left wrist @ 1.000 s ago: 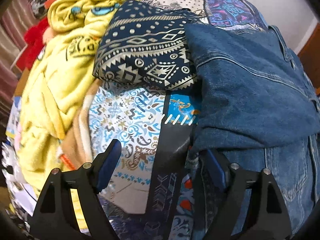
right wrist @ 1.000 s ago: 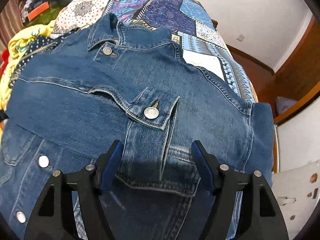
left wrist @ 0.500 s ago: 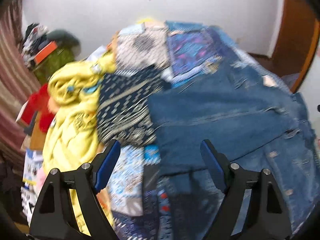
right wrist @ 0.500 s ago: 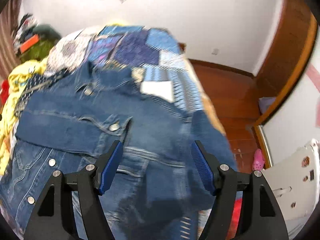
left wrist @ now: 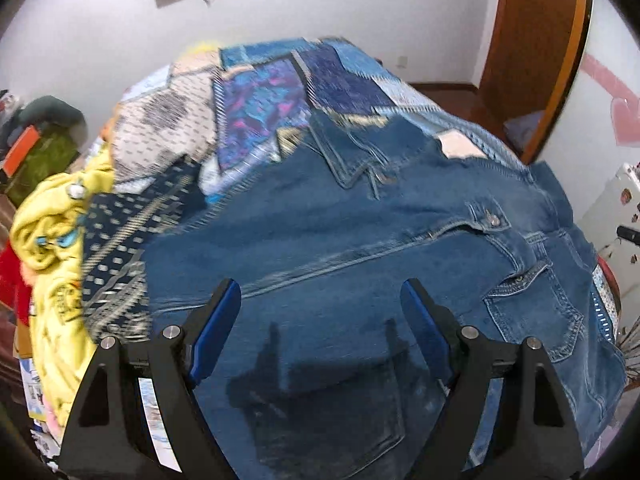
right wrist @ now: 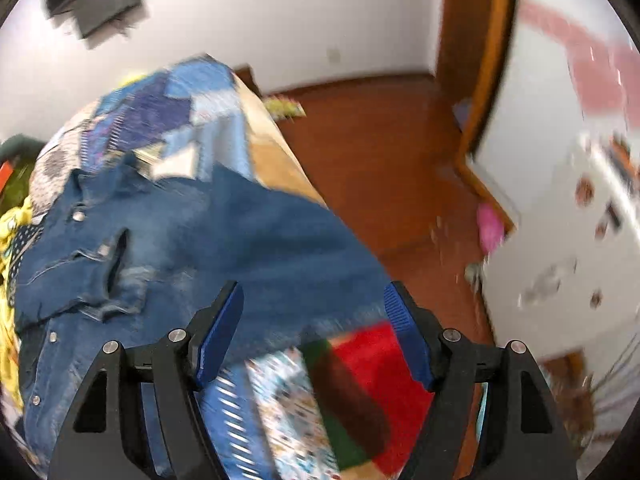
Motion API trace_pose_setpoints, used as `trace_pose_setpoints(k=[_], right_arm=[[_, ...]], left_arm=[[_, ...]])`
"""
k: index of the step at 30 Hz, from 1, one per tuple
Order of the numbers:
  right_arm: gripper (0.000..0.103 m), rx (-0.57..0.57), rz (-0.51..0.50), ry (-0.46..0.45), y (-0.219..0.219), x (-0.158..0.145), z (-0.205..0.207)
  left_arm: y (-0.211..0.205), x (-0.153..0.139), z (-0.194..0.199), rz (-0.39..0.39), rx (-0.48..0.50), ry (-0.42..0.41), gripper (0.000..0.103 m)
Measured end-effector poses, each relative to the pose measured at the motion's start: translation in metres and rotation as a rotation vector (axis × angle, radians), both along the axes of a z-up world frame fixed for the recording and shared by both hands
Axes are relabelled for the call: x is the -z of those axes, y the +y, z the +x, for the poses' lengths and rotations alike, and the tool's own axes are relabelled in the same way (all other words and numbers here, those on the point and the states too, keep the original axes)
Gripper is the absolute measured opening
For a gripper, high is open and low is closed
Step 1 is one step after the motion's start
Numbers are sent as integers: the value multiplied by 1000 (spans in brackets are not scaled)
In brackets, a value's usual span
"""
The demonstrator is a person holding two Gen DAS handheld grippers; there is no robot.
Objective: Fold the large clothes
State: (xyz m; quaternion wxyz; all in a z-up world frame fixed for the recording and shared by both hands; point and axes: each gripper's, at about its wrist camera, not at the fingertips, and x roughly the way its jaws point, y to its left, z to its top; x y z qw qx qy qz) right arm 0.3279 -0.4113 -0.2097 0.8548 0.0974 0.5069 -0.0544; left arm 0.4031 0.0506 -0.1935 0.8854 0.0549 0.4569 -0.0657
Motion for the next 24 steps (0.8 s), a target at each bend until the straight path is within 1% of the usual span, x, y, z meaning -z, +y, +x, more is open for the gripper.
trace_pose_setpoints(k=[1, 3, 6, 9, 14, 17, 20, 24], right_arm=[[70, 21, 44, 22, -8, 9, -1], [70, 80, 165, 61, -24, 31, -3], [70, 167, 326, 91, -46, 56, -2], [70, 221, 415, 97, -57, 73, 4], [70, 248, 472, 107, -61, 86, 23], [73, 269, 499, 119, -64, 97, 29], [72, 283, 490, 126, -71, 102, 29], [69, 326, 443, 109, -70, 101, 33]], left_arm=[[-5, 6, 3, 0, 3, 14, 82], [-14, 21, 10, -7, 9, 47, 82], [-20, 39, 19, -22, 8, 93, 82], [-23, 51, 24, -25, -2, 122, 82], [-24, 60, 28, -34, -16, 132, 82], [-22, 62, 31, -42, -27, 130, 82], [-20, 63, 31, -47, -33, 129, 82], [-21, 64, 30, -40, -38, 126, 82]])
